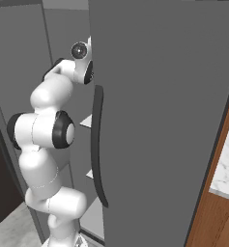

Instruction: Open the freezer door, pick up the ice cube tray from the freezer, and place it on the dining counter.

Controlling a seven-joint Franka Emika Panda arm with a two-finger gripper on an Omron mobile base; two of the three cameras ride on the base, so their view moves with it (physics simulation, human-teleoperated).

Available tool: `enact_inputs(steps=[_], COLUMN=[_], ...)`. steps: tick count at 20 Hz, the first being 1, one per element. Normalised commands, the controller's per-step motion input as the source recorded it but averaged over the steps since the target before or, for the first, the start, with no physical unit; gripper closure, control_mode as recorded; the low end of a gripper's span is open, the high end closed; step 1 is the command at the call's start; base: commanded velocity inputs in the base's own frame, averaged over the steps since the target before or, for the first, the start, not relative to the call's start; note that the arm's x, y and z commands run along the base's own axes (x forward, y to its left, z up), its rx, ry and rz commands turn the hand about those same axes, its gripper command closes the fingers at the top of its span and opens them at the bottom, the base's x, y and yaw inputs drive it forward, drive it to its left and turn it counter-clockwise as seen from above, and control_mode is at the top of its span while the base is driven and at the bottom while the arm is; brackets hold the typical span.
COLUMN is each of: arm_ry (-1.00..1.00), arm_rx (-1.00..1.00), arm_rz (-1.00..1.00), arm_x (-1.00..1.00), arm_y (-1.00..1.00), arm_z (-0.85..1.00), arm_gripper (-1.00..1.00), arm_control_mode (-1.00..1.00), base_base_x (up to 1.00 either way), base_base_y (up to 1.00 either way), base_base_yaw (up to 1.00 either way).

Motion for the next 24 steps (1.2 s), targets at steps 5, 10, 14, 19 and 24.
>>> enact_inputs(steps=[5, 10, 14, 19, 24], arm_ry=[0.00, 0.00, 0.00, 0.00, 0.00], arm_rx=[0.00, 0.00, 0.00, 0.00, 0.00], arm_rz=[0.00, 0.00, 0.00, 0.00, 0.00], arm_x=[0.00, 0.00, 0.00, 0.00, 0.00], arm_y=[0.00, 0.00, 0.00, 0.00, 0.00], arm_z=[0.00, 0.00, 0.00, 0.00, 0.00], arm_gripper=[1.00, 1.00, 1.00, 1.00, 1.00], arm_control_mode=[-1.00, -1.00, -1.00, -1.00, -1.00], base_base_x=[0.00, 0.00, 0.00, 0.00, 0.00], base_base_y=[0.00, 0.00, 0.00, 0.00, 0.00], base_base_yaw=[0.00, 0.00, 0.00, 0.00, 0.00])
